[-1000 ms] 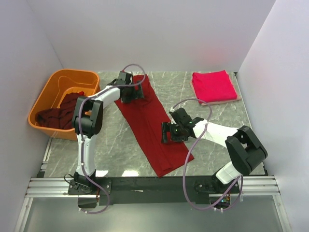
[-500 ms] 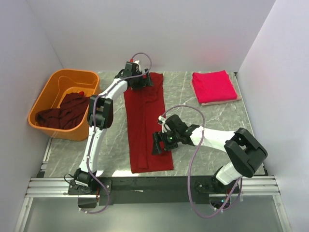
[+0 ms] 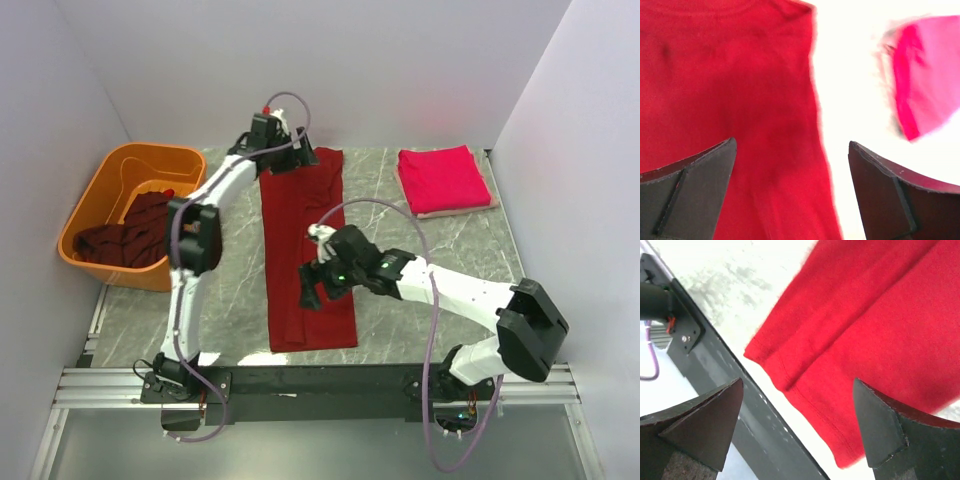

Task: Fold and stack the t-shirts
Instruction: Fold the tshirt

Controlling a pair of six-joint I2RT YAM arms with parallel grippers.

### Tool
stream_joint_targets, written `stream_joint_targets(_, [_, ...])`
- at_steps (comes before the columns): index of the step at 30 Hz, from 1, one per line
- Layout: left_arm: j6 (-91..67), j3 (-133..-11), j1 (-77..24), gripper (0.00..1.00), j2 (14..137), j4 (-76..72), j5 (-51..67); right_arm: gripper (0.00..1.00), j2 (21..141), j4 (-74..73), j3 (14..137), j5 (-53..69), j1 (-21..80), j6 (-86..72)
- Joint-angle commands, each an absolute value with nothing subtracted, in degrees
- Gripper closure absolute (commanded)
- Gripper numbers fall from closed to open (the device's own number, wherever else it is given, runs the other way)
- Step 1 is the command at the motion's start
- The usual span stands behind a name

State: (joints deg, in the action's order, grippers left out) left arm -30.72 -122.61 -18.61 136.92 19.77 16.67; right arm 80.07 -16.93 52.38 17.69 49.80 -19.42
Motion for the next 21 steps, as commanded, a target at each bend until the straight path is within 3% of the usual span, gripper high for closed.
stream_joint_targets(1, [-31.8, -103.6, -19.2, 0.01, 108.5, 15.8, 11.7, 0.04, 83.9, -18.6, 58.8, 6.7, 55.1, -18.8])
stream_joint_targets(4, [-37.2, -81.3, -19.2, 0.01, 90.1, 13.3, 0.4, 0.04, 89.6, -25.4, 65.4, -9.1, 60.4, -19.9])
stream_joint_targets(7, [-43.9, -62.8, -19.2, 0.00, 74.5, 10.8, -6.5, 0.04, 94.2, -29.4, 68.8, -15.3, 64.3, -21.3])
stream_joint_targets(12, [-47.5, -54.2, -19.8, 0.00, 63.8, 23.5, -10.2, 0.04, 98.7, -29.4, 69.9, -15.5, 66.8, -21.8])
stream_joint_targets(21, [-53.0, -40.6, -20.0, 0.00, 48.7, 24.8, -12.0, 0.04, 105.6, -31.6, 74.7, -16.2, 70.7, -23.6])
